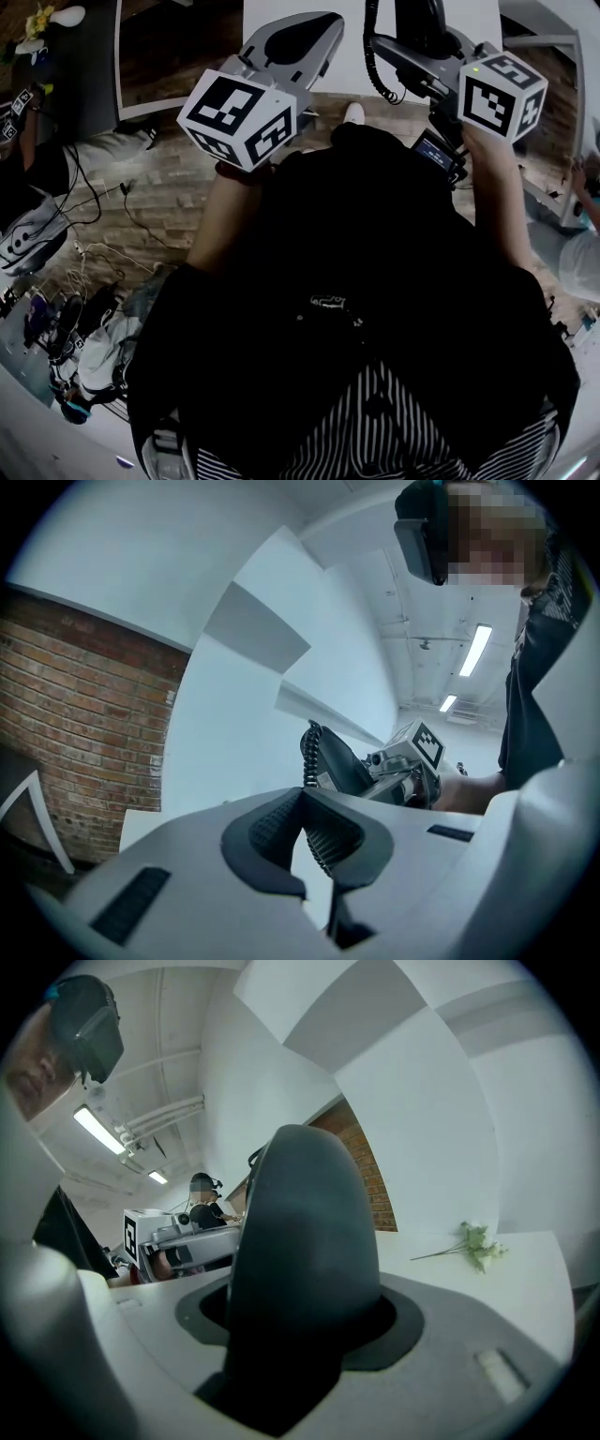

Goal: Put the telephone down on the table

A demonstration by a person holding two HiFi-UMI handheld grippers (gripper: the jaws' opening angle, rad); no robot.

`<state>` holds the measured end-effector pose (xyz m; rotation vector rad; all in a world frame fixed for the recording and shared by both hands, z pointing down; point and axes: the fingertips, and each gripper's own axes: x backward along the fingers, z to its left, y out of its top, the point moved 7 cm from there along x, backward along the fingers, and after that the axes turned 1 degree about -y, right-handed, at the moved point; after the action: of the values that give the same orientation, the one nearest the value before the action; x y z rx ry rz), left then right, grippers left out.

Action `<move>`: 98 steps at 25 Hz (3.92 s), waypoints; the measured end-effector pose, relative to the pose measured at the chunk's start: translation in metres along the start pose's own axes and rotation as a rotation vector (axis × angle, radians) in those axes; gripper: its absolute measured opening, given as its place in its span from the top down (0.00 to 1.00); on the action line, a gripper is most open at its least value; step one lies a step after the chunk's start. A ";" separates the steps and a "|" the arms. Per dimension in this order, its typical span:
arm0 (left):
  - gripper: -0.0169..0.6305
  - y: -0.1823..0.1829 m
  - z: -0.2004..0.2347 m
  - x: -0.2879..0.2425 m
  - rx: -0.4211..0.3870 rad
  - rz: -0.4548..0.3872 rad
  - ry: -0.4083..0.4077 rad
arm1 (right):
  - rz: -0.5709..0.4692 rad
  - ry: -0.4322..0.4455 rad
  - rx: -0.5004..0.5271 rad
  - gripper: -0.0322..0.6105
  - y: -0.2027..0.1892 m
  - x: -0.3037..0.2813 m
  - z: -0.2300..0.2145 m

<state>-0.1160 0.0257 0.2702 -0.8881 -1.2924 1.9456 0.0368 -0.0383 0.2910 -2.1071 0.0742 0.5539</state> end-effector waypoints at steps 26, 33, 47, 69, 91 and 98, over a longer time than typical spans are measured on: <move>0.96 0.028 -0.015 -0.062 -0.013 0.074 -0.130 | -0.077 -0.184 -0.042 0.52 0.017 0.077 -0.050; 0.96 0.044 -0.006 -0.082 -0.044 0.055 -0.204 | -0.141 -0.280 -0.040 0.52 0.031 0.105 -0.049; 0.96 0.047 0.018 -0.089 0.016 0.027 -0.196 | -0.096 -0.290 -0.104 0.52 0.023 0.078 -0.054; 0.96 0.018 0.000 -0.064 0.023 0.078 -0.137 | -0.009 -0.216 -0.056 0.52 0.020 0.063 -0.066; 0.96 -0.002 0.013 -0.062 0.106 0.103 -0.102 | 0.076 -0.195 -0.087 0.52 0.013 0.015 -0.099; 0.96 0.001 0.016 -0.070 0.104 0.123 -0.151 | 0.147 -0.224 -0.091 0.52 0.004 -0.008 -0.119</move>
<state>-0.0885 -0.0387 0.2866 -0.7987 -1.2328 2.1908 0.0711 -0.1380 0.3473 -2.1246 0.0776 0.8926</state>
